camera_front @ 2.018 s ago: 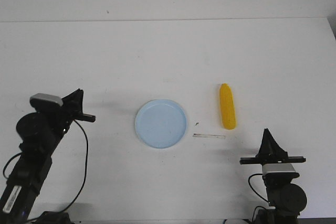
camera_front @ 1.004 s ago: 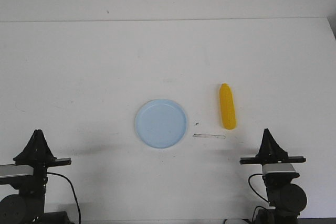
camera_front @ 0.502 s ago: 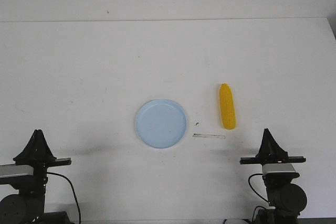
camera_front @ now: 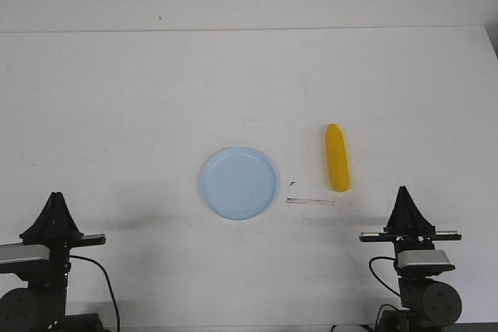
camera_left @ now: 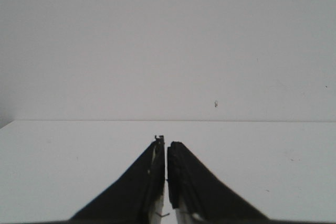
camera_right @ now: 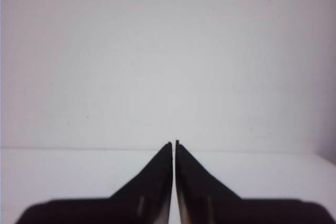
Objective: Place corn on plate with both arms
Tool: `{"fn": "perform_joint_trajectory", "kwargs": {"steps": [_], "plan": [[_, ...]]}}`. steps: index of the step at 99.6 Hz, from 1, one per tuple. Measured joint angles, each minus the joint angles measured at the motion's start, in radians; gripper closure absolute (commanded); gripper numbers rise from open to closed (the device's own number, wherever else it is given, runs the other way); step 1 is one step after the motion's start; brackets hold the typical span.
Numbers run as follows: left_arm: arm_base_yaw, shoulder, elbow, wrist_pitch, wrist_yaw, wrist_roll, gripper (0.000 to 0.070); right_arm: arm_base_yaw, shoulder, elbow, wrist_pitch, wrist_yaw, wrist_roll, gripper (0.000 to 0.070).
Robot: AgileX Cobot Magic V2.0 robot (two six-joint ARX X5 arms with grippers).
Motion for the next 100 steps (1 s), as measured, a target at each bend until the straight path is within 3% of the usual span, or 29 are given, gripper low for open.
{"fn": "perform_joint_trajectory", "kwargs": {"steps": [24, 41, 75, 100], "plan": [[0.0, 0.0, 0.0, 0.0, 0.0, 0.0, 0.0699, 0.0, 0.091, 0.225, -0.285, -0.007, 0.041, 0.0694], [0.0, 0.0, 0.0, 0.0, 0.0, 0.0, 0.0699, 0.0, 0.269, 0.311, -0.383, -0.007, 0.091, 0.0695], [0.0, 0.0, 0.0, 0.0, 0.0, 0.0, 0.0699, 0.003, 0.826, 0.628, -0.513, -0.007, 0.117, 0.0695], [0.0, 0.0, 0.0, 0.0, 0.0, 0.0, 0.0699, 0.035, 1.221, 1.003, -0.773, -0.007, 0.161, 0.0694]]}}
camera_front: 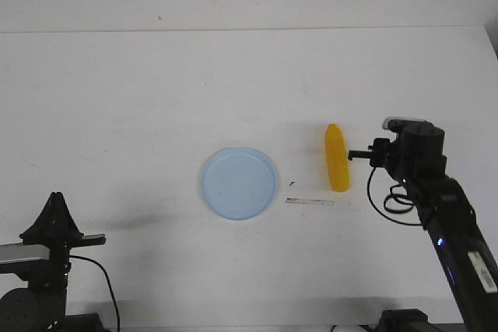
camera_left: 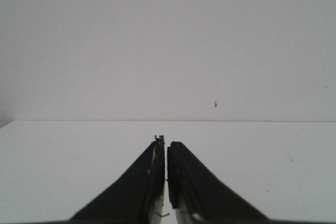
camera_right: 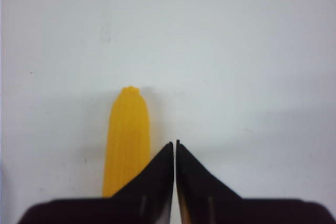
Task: Place corn on plate with both arms
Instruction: 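Reach the right gripper to the yellow corn and close around it, then carry the corn with the right gripper and lower it onto the plate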
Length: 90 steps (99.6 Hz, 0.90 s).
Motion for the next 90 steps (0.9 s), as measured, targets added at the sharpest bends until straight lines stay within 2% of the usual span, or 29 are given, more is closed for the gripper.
{"fn": "perform_joint_trajectory", "kwargs": {"steps": [10, 15, 20, 31, 37, 84, 87, 90], "plan": [[0.0, 0.0, 0.0, 0.0, 0.0, 0.0, 0.0699, 0.026, 0.141, 0.141, -0.099, 0.0, 0.008, 0.0686], [0.0, 0.0, 0.0, 0.0, 0.0, 0.0, 0.0699, 0.043, 0.208, 0.204, -0.157, 0.0, 0.015, 0.0651], [0.0, 0.0, 0.0, 0.0, 0.0, 0.0, 0.0699, 0.063, 0.271, 0.259, -0.209, 0.0, 0.019, 0.0539], [0.0, 0.0, 0.0, 0.0, 0.0, 0.0, 0.0699, 0.103, 0.39, 0.357, -0.28, 0.002, 0.021, 0.0195], [0.0, 0.0, 0.0, 0.0, 0.0, 0.0, 0.0699, 0.119, 0.438, 0.398, -0.314, 0.003, 0.025, 0.0108], [0.0, 0.0, 0.0, 0.0, 0.0, 0.0, 0.0699, 0.161, 0.597, 0.429, -0.404, 0.003, 0.044, 0.0092], [0.0, 0.0, 0.0, 0.0, 0.0, 0.0, 0.0699, 0.161, 0.621, 0.429, -0.412, 0.003, 0.044, 0.0098], [0.0, 0.0, 0.0, 0.0, 0.0, 0.0, 0.0699, 0.161, 0.625, 0.429, -0.415, 0.003, 0.044, 0.0133]]}}
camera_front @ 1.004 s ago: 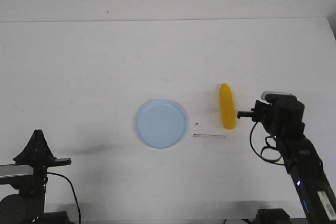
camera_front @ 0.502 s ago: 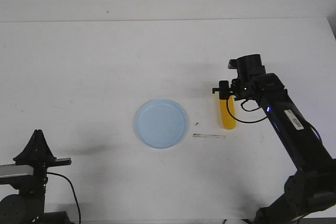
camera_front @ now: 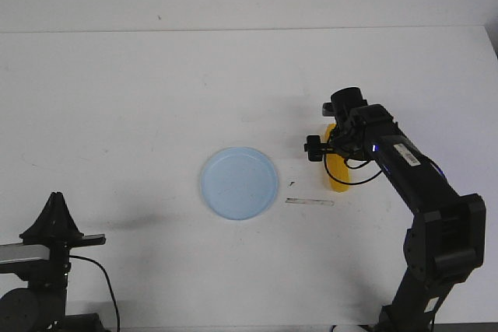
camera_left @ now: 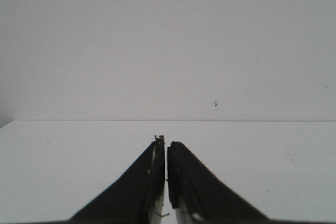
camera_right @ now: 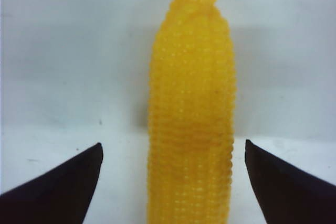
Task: Place corn on plate with both arms
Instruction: 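Carry the corn with the right gripper and lower it onto the plate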
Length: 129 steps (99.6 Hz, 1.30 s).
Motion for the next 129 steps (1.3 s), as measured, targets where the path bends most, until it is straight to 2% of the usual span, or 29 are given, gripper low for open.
{"fn": "perform_joint_trajectory", "kwargs": {"steps": [8, 13, 48, 65, 80, 103, 129], "plan": [[0.0, 0.0, 0.0, 0.0, 0.0, 0.0, 0.0699, 0.0, 0.001, 0.0, -0.003, 0.0, 0.0, 0.0316], [0.0, 0.0, 0.0, 0.0, 0.0, 0.0, 0.0699, 0.0, 0.001, 0.0, 0.0, 0.0, 0.0, 0.0385], [0.0, 0.0, 0.0, 0.0, 0.0, 0.0, 0.0699, 0.003, 0.0, 0.003, 0.002, -0.001, 0.0, 0.0385], [0.0, 0.0, 0.0, 0.0, 0.0, 0.0, 0.0699, 0.05, -0.034, 0.058, 0.012, -0.016, 0.0, 0.0385], [0.0, 0.0, 0.0, 0.0, 0.0, 0.0, 0.0699, 0.128, -0.055, 0.113, 0.021, -0.089, -0.002, 0.0386], [0.0, 0.0, 0.0, 0.0, 0.0, 0.0, 0.0699, 0.266, -0.055, 0.113, 0.044, -0.277, -0.004, 0.0385], [0.0, 0.0, 0.0, 0.0, 0.0, 0.0, 0.0699, 0.393, -0.03, 0.108, 0.068, -0.293, -0.014, 0.0385]]}}
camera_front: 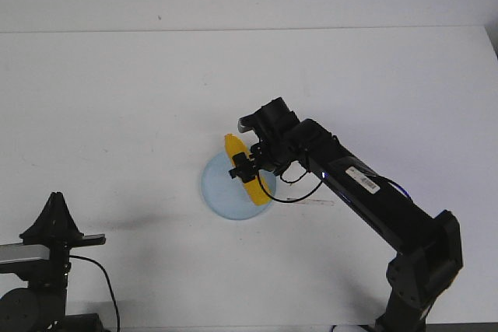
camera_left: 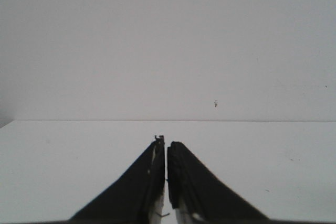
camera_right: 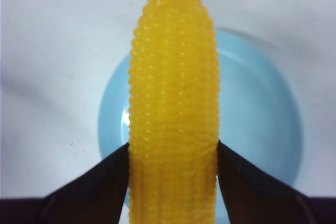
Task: Place corn on plate with both arms
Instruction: 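Carry the corn with the right gripper and lower it onto the plate, then open the right gripper and lift away from the corn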
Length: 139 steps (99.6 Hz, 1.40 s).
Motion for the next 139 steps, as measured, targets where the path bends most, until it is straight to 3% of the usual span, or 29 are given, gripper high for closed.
{"fn": "perform_joint_trajectory", "kwargs": {"steps": [37, 51, 71, 90, 110, 129, 134, 139], "plan": [[0.0, 0.0, 0.0, 0.0, 0.0, 0.0, 0.0699, 0.011, 0.101, -0.008, 0.037, 0.004, -0.001, 0.0355], [0.0, 0.0, 0.0, 0.0, 0.0, 0.0, 0.0699, 0.02, 0.112, -0.008, 0.042, 0.004, 0.001, 0.0261], [0.0, 0.0, 0.0, 0.0, 0.0, 0.0, 0.0699, 0.035, 0.112, -0.008, 0.052, 0.005, 0.004, 0.0246], [0.0, 0.0, 0.0, 0.0, 0.0, 0.0, 0.0699, 0.04, 0.112, -0.003, 0.051, 0.04, 0.004, 0.0156], [0.0, 0.0, 0.0, 0.0, 0.0, 0.0, 0.0699, 0.039, 0.035, 0.009, 0.079, 0.201, 0.001, 0.0156], [0.0, 0.0, 0.0, 0.0, 0.0, 0.0, 0.0699, 0.039, -0.05, -0.002, 0.127, 0.225, -0.064, 0.0168], [0.0, 0.0, 0.0, 0.0, 0.0, 0.0, 0.0699, 0.039, -0.076, -0.038, 0.15, 0.25, -0.088, 0.0199], [0.0, 0.0, 0.0, 0.0, 0.0, 0.0, 0.0699, 0.039, -0.109, -0.087, 0.172, 0.288, -0.11, 0.0278]]}}
